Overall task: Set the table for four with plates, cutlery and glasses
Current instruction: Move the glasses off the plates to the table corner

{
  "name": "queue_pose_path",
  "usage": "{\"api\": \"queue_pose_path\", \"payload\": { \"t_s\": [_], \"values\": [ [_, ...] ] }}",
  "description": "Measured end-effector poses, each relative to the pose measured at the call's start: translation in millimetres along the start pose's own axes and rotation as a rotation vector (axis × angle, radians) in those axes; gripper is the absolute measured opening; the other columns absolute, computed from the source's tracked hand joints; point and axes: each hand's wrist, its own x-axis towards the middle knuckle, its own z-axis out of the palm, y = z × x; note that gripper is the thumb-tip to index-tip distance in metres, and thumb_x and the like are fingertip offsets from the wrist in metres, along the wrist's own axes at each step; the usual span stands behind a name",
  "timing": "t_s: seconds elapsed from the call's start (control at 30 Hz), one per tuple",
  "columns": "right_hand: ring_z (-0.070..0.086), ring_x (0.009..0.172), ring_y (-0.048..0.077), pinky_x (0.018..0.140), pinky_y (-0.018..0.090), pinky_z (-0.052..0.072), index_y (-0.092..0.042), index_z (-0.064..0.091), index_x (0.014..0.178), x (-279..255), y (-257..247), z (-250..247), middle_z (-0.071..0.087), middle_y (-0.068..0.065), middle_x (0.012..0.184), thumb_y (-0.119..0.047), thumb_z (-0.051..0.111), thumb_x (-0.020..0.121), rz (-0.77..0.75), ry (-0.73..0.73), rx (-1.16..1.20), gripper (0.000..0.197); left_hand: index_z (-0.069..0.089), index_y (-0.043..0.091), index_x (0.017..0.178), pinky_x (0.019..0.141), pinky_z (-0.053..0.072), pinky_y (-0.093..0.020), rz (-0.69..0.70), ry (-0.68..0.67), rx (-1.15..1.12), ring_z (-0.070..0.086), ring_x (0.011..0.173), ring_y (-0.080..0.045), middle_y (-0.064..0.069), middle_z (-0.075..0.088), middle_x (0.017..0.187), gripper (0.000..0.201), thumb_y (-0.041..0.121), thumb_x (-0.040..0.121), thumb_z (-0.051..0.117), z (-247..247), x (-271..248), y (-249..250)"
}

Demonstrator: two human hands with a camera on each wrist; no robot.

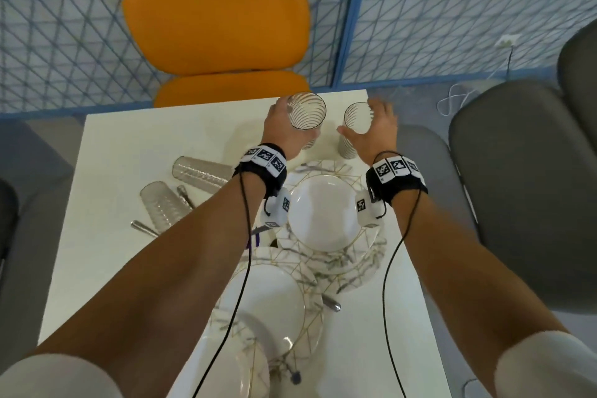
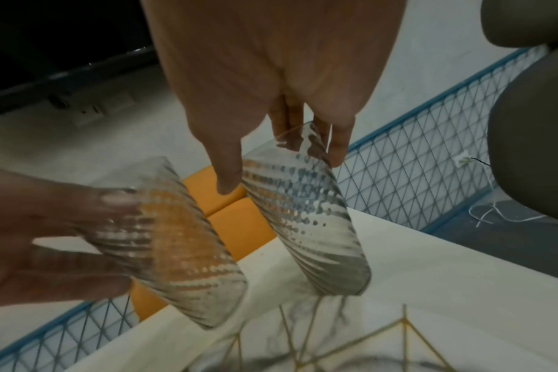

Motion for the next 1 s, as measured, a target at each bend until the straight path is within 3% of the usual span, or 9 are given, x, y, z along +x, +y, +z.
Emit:
{"api": "queue_pose_path", "payload": {
  "t_s": [0.17,0.3,0.43,0.53,0.87,1.0],
  "values": [
    [0.037,0.137,0.032,0.116,0.047,0.032,-0.008,0.04,0.148,11.1,3.8,-7.5,0.04,0.012,0.149,-0.046,0.082,0.077,-0.012,-0.026,0.031,0.091,0.037,0.017,0.153,0.112,0.043,-0.039,-0.044,-0.049,0.042,0.05,0.134,-0.026,-0.007,0.05,0.147,0.101,0.031,0.071,0.094,27.5,17.3,7.6],
    [0.028,0.145,0.033,0.118,0.051,0.03,-0.017,0.021,0.156,5.9,14.8,-10.6,0.027,0.013,0.157,-0.053,0.079,0.077,0.13,-0.055,0.138,0.105,0.037,0.016,0.154,0.109,0.042,-0.036,-0.074,-0.057,0.033,0.049,0.135,-0.026,-0.008,0.049,0.147,0.102,0.031,0.07,0.094,38.5,18.7,9.6],
    [0.038,0.138,0.028,0.114,0.045,0.037,-0.017,0.035,0.149,0.2,21.6,-4.4,0.044,0.01,0.146,-0.051,0.081,0.075,0.236,-0.027,0.214,0.093,0.032,0.018,0.156,0.112,0.041,-0.036,-0.109,-0.06,-0.027,0.046,0.136,-0.022,-0.005,0.044,0.149,0.108,0.039,0.071,0.093,44.4,16.7,7.5],
    [0.048,0.133,0.024,0.111,0.044,0.042,-0.017,0.041,0.145,6.8,23.2,1.6,0.053,0.004,0.141,-0.051,0.082,0.073,0.27,-0.006,0.283,0.089,0.037,0.021,0.154,0.112,0.045,-0.041,-0.127,-0.042,-0.096,0.049,0.135,-0.024,-0.003,0.046,0.149,0.096,0.042,0.076,0.089,49.3,14.5,3.1],
    [0.056,0.127,0.023,0.108,0.039,0.046,-0.014,0.038,0.147,86.9,17.1,3.6,0.058,0.004,0.139,-0.048,0.081,0.075,0.34,-0.042,0.336,0.09,0.037,0.019,0.155,0.113,0.041,-0.036,-0.153,-0.043,-0.12,0.049,0.14,-0.027,-0.002,0.052,0.154,0.091,0.045,0.082,0.085,63.1,74.2,37.7],
    [0.06,0.121,0.023,0.105,0.038,0.048,-0.013,0.042,0.145,114.1,17.3,7.3,0.061,0.003,0.134,-0.046,0.08,0.073,0.347,-0.043,0.367,0.087,0.044,0.017,0.151,0.11,0.044,-0.033,-0.156,-0.04,-0.134,0.053,0.135,-0.027,-0.004,0.056,0.147,0.088,0.04,0.078,0.088,68.6,102.1,48.7]
  ]
}}
